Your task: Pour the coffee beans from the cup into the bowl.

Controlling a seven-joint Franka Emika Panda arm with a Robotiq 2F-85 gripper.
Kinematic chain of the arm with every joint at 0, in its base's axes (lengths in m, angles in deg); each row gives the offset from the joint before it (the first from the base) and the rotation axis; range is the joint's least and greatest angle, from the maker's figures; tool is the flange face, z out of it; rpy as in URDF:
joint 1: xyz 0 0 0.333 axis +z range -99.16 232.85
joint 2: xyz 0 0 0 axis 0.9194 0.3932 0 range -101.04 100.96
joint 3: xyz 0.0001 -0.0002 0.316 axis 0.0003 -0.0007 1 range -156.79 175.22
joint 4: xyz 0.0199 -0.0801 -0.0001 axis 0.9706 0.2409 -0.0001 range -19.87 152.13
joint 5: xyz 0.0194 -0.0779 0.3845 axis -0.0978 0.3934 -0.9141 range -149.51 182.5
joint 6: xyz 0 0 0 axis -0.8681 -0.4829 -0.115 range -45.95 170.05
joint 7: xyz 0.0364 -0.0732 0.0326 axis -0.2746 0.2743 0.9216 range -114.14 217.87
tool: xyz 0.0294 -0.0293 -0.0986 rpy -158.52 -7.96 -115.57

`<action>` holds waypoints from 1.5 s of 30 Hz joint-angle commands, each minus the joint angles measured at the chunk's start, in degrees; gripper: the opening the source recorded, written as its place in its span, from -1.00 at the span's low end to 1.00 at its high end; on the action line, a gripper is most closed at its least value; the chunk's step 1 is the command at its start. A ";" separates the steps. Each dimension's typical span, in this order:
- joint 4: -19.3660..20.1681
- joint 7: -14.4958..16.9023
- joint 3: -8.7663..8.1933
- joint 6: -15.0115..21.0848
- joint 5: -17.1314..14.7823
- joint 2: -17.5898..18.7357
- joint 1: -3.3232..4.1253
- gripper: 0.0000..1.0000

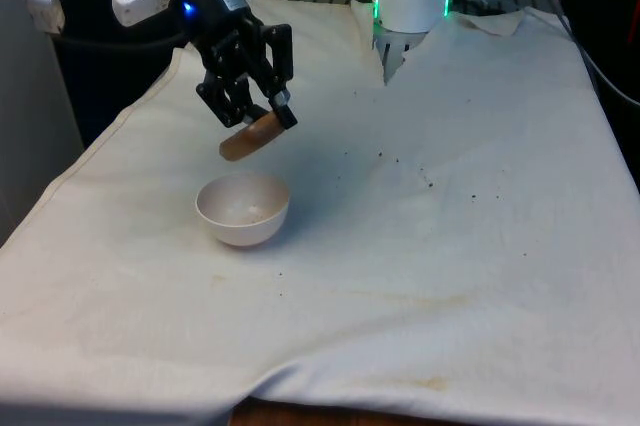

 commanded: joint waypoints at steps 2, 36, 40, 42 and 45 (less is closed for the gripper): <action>0.06 -0.52 0.06 -0.34 -0.80 0.06 -0.23 -0.93; 2.46 0.11 -2.58 -5.21 -13.92 0.69 -0.23 -0.93; 2.69 0.11 -2.69 -5.67 -15.18 0.80 -0.40 -0.93; 2.81 0.17 -2.69 -5.96 -15.93 0.92 -0.52 -0.93; 2.81 0.23 -2.81 -6.59 -17.02 1.09 -0.74 -0.93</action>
